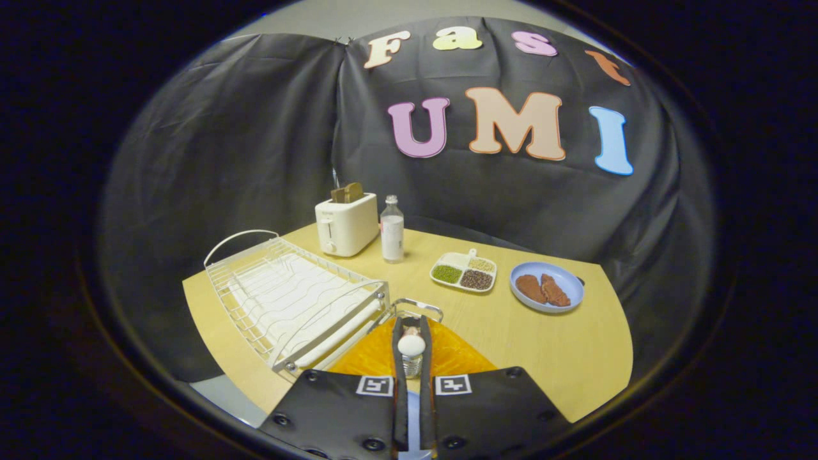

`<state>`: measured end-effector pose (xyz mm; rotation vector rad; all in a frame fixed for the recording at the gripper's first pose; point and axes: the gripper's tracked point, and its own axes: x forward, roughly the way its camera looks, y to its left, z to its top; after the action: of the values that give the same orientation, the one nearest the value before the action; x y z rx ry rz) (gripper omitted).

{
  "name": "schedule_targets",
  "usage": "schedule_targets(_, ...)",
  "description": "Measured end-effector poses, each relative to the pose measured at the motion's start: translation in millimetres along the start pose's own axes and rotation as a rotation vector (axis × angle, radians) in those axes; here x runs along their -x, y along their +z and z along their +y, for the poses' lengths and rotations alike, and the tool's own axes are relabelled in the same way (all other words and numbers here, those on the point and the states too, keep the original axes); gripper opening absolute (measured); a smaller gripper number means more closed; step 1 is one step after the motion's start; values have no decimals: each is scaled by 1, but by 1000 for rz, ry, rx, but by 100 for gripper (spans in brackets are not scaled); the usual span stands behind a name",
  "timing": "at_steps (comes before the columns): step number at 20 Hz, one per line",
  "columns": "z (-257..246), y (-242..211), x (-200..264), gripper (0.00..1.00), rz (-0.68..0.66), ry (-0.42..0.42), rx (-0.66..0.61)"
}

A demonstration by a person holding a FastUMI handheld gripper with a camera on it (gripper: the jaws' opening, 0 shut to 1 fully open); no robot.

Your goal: Take the plate from the dish rack, then take the spoon from the basket and place it into the plate.

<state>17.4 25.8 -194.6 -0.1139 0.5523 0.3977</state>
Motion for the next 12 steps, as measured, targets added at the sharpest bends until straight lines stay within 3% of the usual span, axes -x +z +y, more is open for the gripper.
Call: schedule_targets(12, 15, 7, 66, 10, -25, -123, -87)
